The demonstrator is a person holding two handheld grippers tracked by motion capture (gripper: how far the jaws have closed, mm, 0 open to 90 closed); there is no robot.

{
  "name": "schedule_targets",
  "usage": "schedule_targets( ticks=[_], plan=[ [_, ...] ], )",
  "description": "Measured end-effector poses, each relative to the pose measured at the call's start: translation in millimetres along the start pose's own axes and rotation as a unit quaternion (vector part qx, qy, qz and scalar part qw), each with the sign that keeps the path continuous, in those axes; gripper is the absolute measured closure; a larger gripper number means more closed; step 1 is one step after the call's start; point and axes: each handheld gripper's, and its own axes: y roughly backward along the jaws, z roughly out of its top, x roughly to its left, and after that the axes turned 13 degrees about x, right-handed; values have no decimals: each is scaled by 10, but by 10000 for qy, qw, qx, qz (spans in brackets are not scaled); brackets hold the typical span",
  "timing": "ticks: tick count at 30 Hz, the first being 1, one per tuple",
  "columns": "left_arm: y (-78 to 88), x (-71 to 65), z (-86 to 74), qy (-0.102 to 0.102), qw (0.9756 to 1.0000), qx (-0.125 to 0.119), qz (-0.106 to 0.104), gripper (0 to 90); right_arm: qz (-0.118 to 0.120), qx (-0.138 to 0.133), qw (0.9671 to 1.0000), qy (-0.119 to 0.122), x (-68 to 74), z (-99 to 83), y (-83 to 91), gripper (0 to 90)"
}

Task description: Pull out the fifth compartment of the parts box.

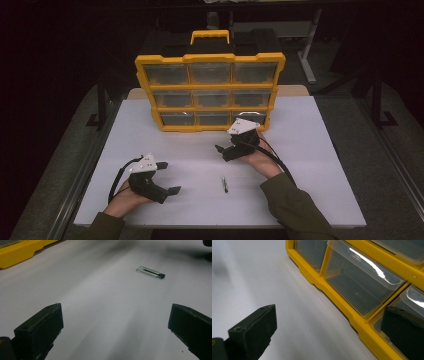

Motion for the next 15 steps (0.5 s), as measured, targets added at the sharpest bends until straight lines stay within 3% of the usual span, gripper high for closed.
schedule_targets(
  ticks=[15],
  plan=[
    [2,-3,-1,14,10000,2,37,0,-209,-7,9995,244,26,4,8,0]
  ],
)
